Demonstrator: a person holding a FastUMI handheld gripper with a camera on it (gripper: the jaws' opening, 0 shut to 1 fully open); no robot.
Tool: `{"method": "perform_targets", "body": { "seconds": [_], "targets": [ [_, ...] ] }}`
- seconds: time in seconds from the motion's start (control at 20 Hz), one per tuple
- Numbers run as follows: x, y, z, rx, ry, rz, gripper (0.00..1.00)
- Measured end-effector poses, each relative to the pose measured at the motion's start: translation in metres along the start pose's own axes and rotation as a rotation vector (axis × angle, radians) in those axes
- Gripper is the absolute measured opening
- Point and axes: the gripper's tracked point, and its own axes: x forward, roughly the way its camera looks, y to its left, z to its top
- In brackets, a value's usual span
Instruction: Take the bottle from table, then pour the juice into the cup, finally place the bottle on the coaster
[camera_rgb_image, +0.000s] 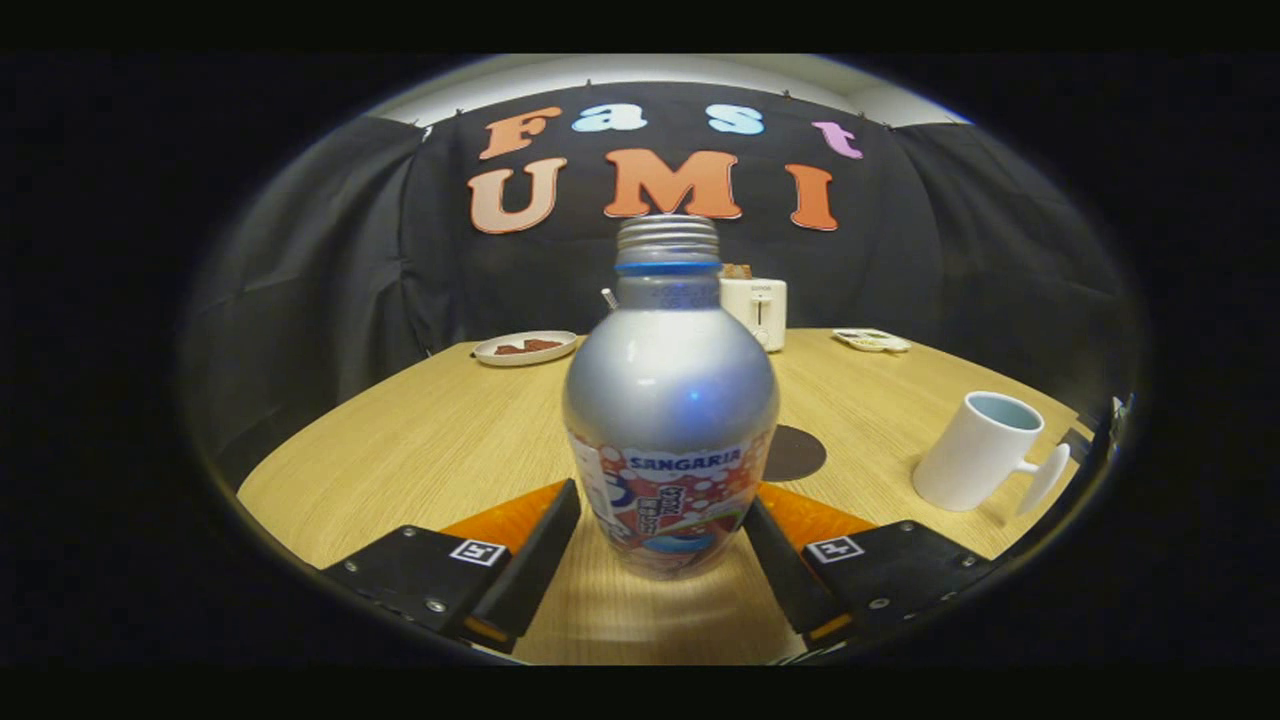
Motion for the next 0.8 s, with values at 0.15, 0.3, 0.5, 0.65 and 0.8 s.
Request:
{"method": "perform_targets", "body": {
  "seconds": [0.15,0.3,0.5,0.65,0.8],
  "targets": [
    [-0.001,-0.004,0.003,0.084,-0.004,0.003,0.78],
    [-0.005,-0.015,0.016,0.142,-0.035,-0.027,0.78],
    [-0.012,-0.021,0.043,0.274,-0.095,-0.014,0.78],
    [-0.014,-0.027,0.055,0.401,-0.119,0.000,0.78],
    [-0.008,-0.034,0.063,0.543,-0.133,-0.002,0.77]
  ]
}}
